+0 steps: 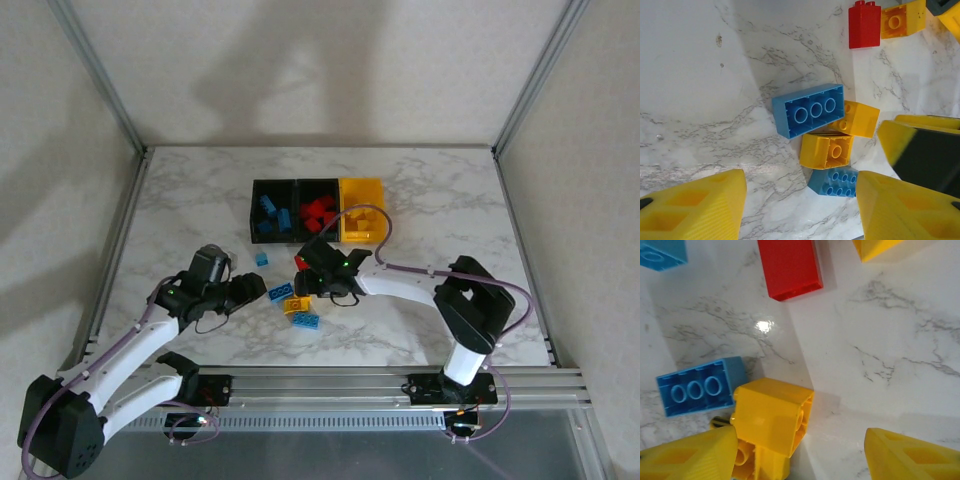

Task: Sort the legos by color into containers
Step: Pick up the lego from the center of the table.

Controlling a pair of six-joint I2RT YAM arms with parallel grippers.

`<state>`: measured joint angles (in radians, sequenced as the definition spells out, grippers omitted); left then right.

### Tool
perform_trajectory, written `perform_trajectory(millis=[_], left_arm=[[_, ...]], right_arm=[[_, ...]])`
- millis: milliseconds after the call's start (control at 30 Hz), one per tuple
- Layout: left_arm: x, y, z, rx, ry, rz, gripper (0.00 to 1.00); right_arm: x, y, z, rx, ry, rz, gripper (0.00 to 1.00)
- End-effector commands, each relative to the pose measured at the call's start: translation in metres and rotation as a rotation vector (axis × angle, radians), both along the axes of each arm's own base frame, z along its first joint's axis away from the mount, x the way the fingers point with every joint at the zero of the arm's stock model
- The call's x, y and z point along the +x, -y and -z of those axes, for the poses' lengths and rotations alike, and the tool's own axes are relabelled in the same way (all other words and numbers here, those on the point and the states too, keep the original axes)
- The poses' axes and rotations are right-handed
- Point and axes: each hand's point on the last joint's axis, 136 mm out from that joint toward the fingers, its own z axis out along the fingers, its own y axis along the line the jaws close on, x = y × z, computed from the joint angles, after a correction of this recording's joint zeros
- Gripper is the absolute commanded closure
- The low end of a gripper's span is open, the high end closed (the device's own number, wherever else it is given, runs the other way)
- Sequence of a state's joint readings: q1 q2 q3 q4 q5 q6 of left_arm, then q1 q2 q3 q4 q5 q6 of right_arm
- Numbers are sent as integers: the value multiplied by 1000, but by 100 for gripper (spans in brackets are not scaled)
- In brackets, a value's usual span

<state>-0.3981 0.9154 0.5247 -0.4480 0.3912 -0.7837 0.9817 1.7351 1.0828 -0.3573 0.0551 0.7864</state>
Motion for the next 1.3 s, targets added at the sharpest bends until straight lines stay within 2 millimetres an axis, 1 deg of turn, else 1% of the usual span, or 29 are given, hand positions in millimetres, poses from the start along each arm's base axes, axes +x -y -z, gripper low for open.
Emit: perform_trajectory(millis=[0, 167, 333, 533, 633, 800, 1000, 1133, 1267], left_arm=[[-3, -1, 6, 10, -18, -5, 40], [-4, -1, 8, 7, -19, -7, 40], [-4, -2, 11, 13, -21, -8, 40], [-4, -1, 12, 12, -22, -6, 40], [-4, -1, 12, 14, -23, -5, 40], [-3, -1, 13, 14, -26, -6, 40], [-2, 0, 15, 13, -31, -7, 40], [1, 2, 14, 7, -28, -9, 40], [6, 6, 10, -9, -18, -3, 40]], right_arm=[[3, -19, -3, 39, -5, -3, 33], [5, -30, -4, 71, -7, -12, 32], [4, -37, 3, 67, -25, -28, 32], [0, -34, 17, 39, -53, -23, 35], [-2, -30, 24, 25, -66, -20, 38], [-6, -20, 30, -11, -75, -12, 46], [-5, -5, 27, -26, -65, 8, 57], [0, 3, 17, -23, -40, 29, 60], [7, 14, 1, -20, -2, 56, 60]])
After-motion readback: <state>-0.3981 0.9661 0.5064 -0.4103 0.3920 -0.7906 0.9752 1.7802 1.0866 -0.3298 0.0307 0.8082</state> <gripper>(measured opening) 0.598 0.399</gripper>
